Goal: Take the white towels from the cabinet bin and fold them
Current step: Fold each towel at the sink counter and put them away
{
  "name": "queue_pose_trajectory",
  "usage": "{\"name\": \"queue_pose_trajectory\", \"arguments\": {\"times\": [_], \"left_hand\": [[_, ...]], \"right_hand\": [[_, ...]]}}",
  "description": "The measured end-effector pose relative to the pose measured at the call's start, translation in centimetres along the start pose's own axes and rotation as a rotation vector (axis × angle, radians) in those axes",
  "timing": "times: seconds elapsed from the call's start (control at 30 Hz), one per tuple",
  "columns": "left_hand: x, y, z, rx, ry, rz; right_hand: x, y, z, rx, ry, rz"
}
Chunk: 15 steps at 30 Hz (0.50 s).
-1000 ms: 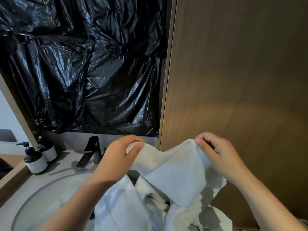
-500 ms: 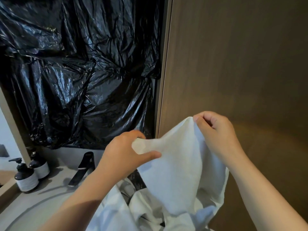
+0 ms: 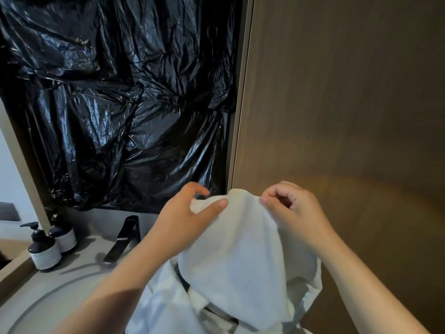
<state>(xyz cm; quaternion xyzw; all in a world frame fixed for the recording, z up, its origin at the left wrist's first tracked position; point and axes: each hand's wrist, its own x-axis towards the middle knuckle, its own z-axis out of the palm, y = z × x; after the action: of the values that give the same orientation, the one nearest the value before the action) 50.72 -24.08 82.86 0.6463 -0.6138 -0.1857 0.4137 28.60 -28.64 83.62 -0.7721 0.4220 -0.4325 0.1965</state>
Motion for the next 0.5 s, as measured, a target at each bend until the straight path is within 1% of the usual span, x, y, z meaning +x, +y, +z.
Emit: {"name": "queue_pose_trajectory", "arguments": {"times": [0.1, 0.17, 0.3, 0.33, 0.43, 0.5], "left_hand": [[-0.3, 1.0, 0.8, 0.016, 0.063, 0.280], [0.0, 1.1, 1.2, -0.006, 0.015, 0.381], [0.0, 1.2, 1.2, -0.253, -0.165, 0.369], [-0.2, 1.2, 1.1, -0.273, -0.179, 0.366], [-0.4, 1.3, 1.5, -0.239, -0.188, 0.348], [-0.4, 1.3, 1.8, -0.230, -0.139, 0.323]], "right_hand": [[-0.1, -1.6, 0.9, 0.062, -0.002, -0.072], [-0.1, -2.5, 1.0, 0.097, -0.015, -0.107], [-0.4, -2.8, 1.0, 0.135, -0.033, -0.106], [-0.4, -2.7, 0.9, 0.135, -0.026, -0.094], [-0.6, -2.3, 1.1, 0.129, -0.023, -0.081], [-0.8, -2.3, 1.2, 0.145, -0.012, -0.069]]}}
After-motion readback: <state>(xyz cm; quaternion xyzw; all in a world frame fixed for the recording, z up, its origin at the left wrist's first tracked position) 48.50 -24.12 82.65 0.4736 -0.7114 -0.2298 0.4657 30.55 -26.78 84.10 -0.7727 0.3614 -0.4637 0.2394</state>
